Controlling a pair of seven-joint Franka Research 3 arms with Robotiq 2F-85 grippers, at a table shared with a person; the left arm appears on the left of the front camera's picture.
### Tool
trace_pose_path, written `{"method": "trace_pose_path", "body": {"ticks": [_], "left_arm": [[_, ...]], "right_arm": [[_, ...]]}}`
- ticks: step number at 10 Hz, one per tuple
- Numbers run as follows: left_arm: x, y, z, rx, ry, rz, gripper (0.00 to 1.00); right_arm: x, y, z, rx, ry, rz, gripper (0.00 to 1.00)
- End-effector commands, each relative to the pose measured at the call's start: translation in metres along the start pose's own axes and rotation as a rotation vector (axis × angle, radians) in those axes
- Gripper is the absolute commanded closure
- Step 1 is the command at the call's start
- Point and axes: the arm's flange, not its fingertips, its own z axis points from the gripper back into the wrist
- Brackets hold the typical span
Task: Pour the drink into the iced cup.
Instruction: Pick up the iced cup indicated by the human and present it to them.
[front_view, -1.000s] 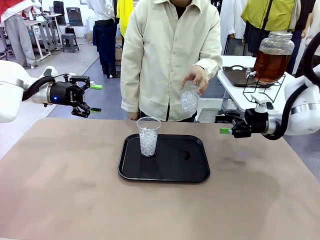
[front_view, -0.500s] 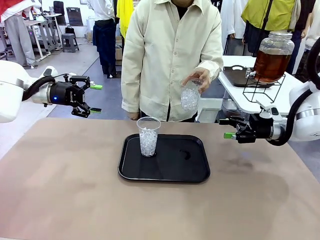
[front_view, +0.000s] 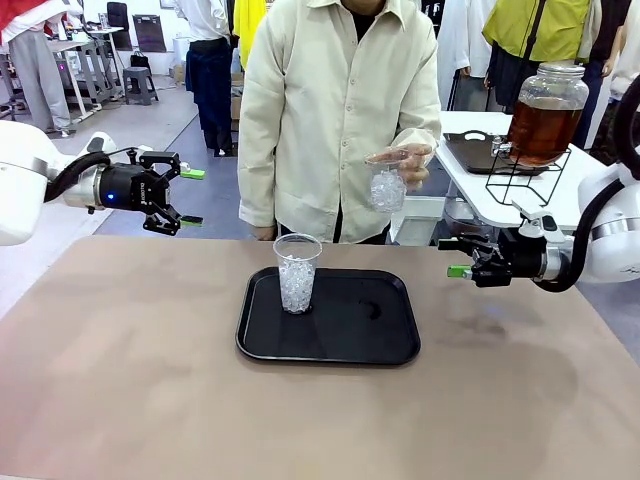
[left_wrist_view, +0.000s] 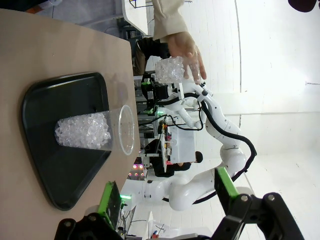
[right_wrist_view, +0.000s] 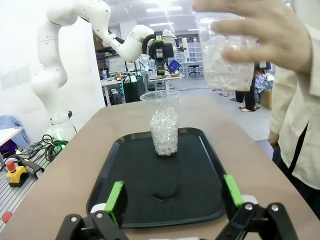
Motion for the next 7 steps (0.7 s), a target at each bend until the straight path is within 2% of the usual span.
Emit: {"method": "trace_pose_path", "body": {"ticks": [1, 7], "left_arm": [[-0.0002, -0.0025, 0.0002, -0.007, -0.010, 0.010, 0.00], [-0.0002, -0.0025, 0.0002, -0.007, -0.010, 0.010, 0.00]], "right_arm": [[0.0021, -0.0006, -0.0004, 0.001, 0.000, 0.004, 0.00], [0.0021, -0.0006, -0.0004, 0.001, 0.000, 0.004, 0.00]]}}
